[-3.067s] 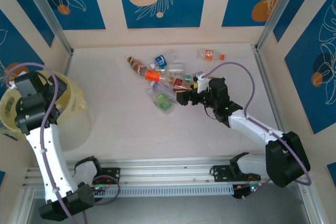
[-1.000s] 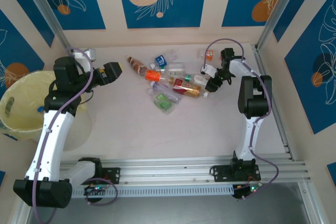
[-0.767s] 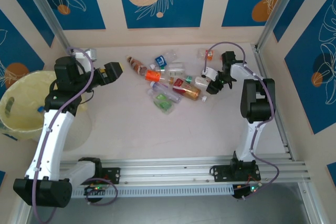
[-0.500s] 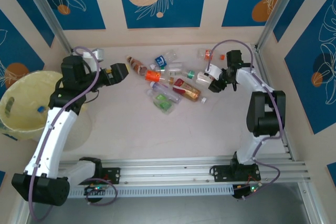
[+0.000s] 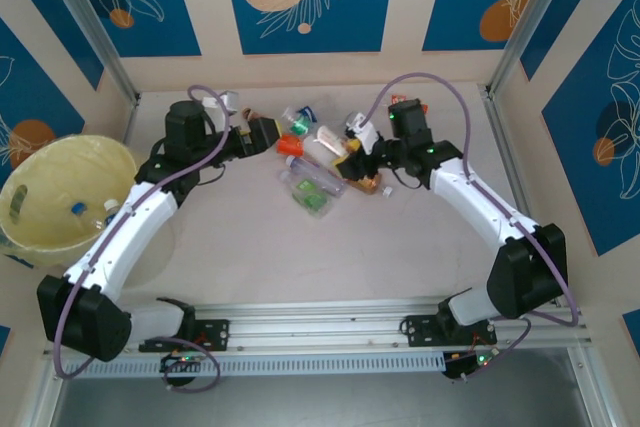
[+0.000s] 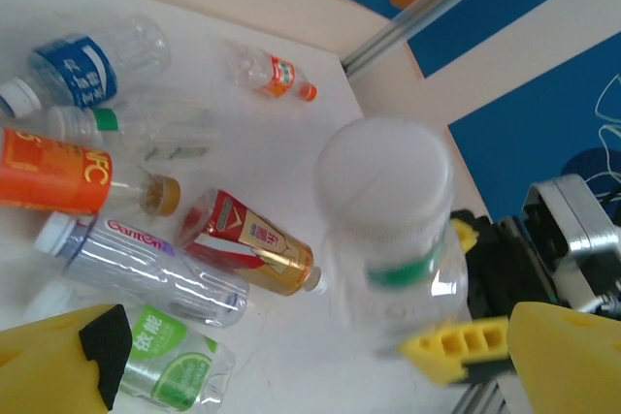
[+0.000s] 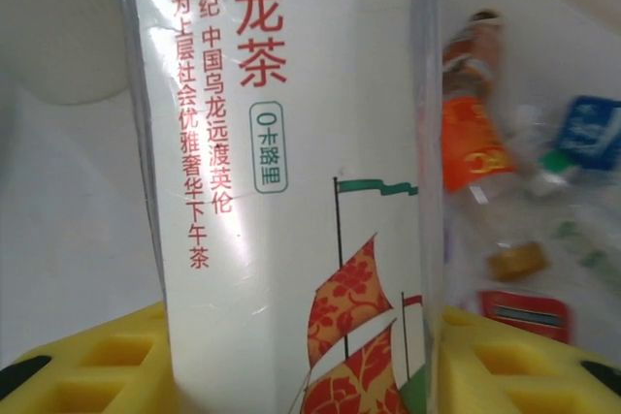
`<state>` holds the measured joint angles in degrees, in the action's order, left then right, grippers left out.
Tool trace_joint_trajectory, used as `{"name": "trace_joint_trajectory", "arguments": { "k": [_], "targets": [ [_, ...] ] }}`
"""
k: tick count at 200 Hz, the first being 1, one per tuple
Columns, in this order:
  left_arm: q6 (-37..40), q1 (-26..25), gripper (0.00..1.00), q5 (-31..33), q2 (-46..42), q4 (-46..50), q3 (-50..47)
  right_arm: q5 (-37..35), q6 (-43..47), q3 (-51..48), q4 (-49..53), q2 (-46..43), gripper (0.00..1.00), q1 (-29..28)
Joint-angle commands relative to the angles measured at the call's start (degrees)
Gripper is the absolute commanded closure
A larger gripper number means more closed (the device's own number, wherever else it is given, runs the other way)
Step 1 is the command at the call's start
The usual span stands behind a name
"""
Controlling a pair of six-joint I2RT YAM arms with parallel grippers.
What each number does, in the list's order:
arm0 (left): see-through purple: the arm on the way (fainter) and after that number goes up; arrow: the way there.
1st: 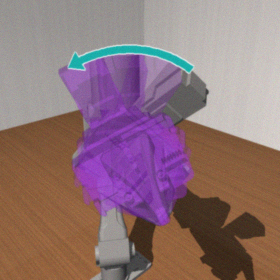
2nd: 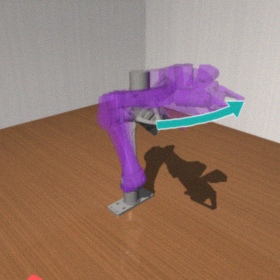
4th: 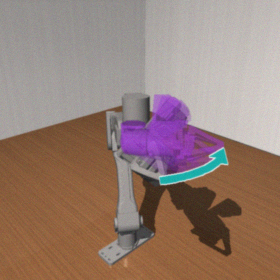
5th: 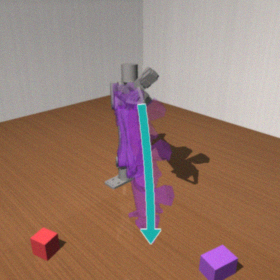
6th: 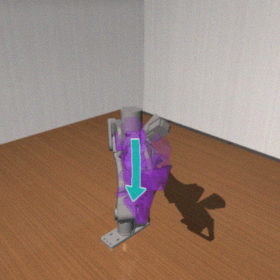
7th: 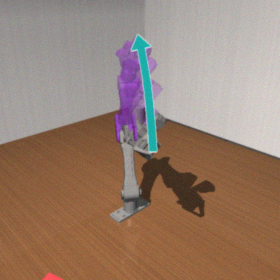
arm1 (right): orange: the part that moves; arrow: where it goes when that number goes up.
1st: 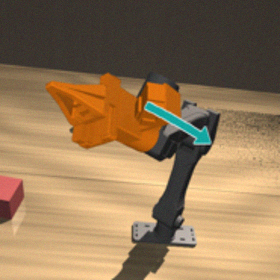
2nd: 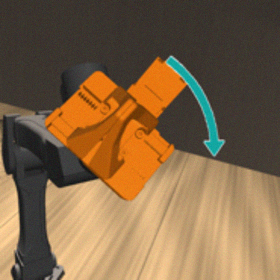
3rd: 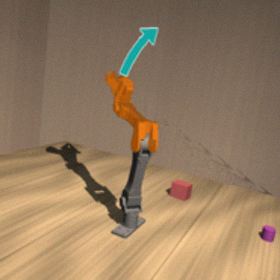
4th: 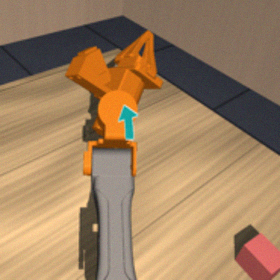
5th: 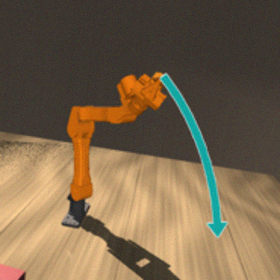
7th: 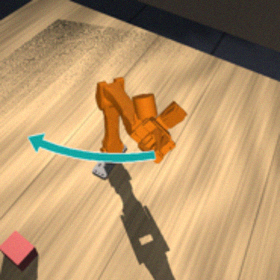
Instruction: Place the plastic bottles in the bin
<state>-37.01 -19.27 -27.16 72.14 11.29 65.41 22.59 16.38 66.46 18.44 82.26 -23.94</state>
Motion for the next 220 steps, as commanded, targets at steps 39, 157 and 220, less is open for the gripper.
{"name": "trace_joint_trajectory", "arguments": {
  "k": [39, 157, 220],
  "targets": [
    [-1.93, -2.27, 0.00, 4.53, 2.27, -5.82, 1.11, 11.12, -15.10, -2.74, -10.74, -1.81, 0.56, -3.53],
    [-2.18, -4.19, 0.84, 6.41, 3.46, -8.59, 0.33, 14.96, -18.90, -0.90, -11.37, 1.52, 0.46, -8.37],
    [2.98, -4.01, 1.00, 11.69, 0.56, -2.14, 2.00, 9.75, -15.68, -3.15, -9.09, -7.58, 0.08, -3.31]
  ]
}}
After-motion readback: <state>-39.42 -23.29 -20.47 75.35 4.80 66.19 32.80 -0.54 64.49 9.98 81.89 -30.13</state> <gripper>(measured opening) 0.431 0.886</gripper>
